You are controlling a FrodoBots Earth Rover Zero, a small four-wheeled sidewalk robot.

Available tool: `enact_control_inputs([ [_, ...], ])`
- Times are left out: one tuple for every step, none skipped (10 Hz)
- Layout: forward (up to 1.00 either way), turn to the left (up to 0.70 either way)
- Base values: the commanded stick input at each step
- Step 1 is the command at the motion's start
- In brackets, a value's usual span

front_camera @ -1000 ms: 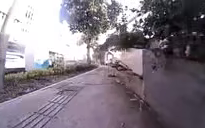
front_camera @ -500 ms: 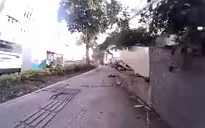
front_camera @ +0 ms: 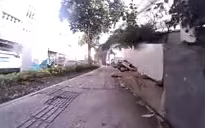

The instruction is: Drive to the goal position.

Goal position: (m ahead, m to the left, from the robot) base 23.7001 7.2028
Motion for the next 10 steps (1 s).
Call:
enact_control_inputs([
  [0.45, 0.00],
  [0.45, 0.00],
  [0.45, 0.00],
  [0.45, 0.00],
  [0.45, 0.00],
  [0.45, 0.00],
  [0.45, 0.00],
  [0.45, 0.19],
  [0.45, 0.27],
  [0.45, 0.16],
])
